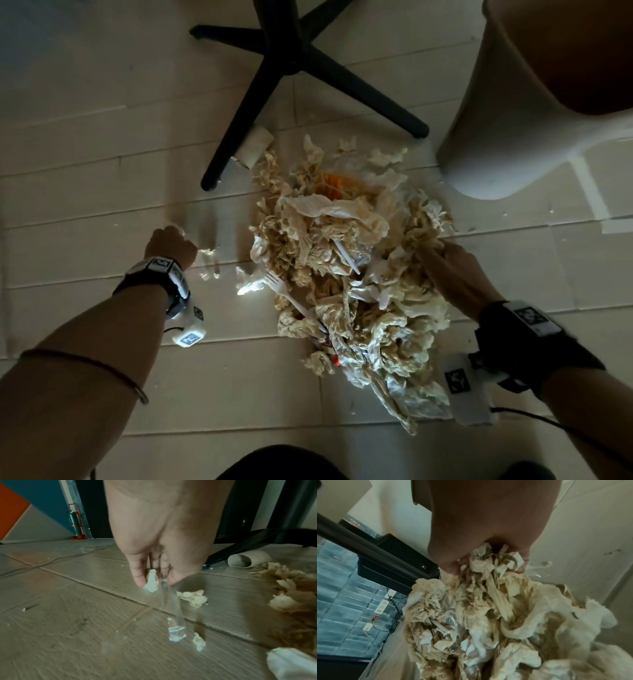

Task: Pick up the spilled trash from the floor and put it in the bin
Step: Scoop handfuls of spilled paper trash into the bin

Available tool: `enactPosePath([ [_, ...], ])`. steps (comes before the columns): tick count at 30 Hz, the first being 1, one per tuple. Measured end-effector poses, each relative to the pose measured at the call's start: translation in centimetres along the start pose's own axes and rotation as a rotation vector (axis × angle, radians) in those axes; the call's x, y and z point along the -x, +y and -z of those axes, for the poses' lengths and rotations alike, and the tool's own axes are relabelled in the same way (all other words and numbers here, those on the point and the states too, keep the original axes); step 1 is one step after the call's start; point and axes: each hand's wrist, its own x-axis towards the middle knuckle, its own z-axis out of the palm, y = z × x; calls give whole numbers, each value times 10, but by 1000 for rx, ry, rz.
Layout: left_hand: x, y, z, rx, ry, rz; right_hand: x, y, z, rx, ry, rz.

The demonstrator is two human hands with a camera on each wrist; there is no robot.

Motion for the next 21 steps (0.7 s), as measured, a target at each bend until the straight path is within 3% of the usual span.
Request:
enactPosePath([
  [3, -4, 0, 3, 67, 116, -20, 1, 1, -2, 18, -2, -11],
  [9, -9, -4, -5, -31, -31, 34, -9, 16, -11, -26, 136, -52],
  [12, 16, 8, -7, -4, -45, -5, -11, 22, -11, -32, 203, -12],
  [16, 57, 27, -9, 68, -96, -130, -11, 22, -8, -190, 176, 6],
  [21, 109, 73, 17, 388, -88, -259, -5, 6, 1, -271, 217, -44],
])
